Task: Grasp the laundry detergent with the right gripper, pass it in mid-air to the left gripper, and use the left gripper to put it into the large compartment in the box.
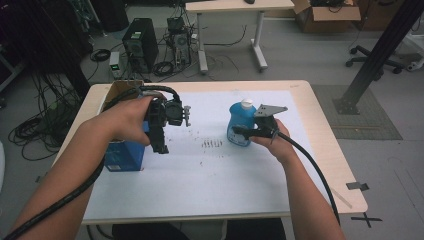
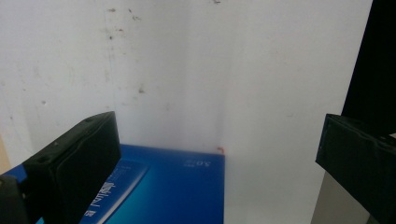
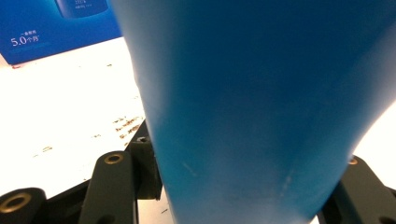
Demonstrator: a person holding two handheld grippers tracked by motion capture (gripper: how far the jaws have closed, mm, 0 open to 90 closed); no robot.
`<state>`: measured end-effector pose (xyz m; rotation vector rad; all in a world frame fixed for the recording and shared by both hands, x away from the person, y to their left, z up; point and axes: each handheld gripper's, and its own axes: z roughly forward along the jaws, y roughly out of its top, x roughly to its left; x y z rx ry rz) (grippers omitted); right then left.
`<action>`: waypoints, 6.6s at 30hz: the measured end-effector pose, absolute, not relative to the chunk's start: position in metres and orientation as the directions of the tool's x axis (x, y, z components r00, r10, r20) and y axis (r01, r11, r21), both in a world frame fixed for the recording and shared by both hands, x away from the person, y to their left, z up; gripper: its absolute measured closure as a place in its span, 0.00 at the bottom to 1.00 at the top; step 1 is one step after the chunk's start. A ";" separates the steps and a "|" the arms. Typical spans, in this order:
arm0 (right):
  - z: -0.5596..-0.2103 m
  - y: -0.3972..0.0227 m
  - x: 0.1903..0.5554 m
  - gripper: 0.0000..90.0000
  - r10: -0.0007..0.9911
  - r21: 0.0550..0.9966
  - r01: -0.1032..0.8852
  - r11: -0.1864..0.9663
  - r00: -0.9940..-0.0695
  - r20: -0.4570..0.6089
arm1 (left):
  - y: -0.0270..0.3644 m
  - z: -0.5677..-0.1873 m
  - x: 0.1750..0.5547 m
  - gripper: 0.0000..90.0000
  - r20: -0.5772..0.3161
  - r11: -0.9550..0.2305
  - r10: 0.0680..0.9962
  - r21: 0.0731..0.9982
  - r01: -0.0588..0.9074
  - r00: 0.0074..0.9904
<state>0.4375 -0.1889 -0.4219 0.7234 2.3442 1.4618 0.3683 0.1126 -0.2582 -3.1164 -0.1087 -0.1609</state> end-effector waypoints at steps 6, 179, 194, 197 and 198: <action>-0.421 -0.190 0.437 0.50 0.552 0.894 0.264 0.361 -0.833 0.023 | 0.109 -0.258 0.368 0.00 0.101 -0.998 0.058 -0.022 0.061 0.993; -0.373 -0.066 0.362 0.50 0.004 0.905 -0.060 0.422 -0.998 -0.068 | 0.037 -0.248 0.348 0.41 0.108 -1.000 -0.007 -0.028 -0.004 0.994; -0.374 -0.066 0.360 0.49 0.011 0.911 -0.056 0.410 -0.998 -0.066 | 0.031 -0.247 0.343 0.42 0.132 -0.997 0.009 -0.073 0.018 0.991; -0.374 -0.067 0.360 0.49 0.013 0.914 -0.066 0.400 -0.997 -0.078 | 0.029 -0.245 0.343 0.42 0.132 -0.996 0.009 -0.086 0.021 0.991; -0.374 -0.067 0.359 0.48 0.012 0.918 -0.053 0.392 -0.998 -0.063 | 0.029 -0.244 0.342 0.42 0.133 -0.996 0.008 -0.085 0.019 0.991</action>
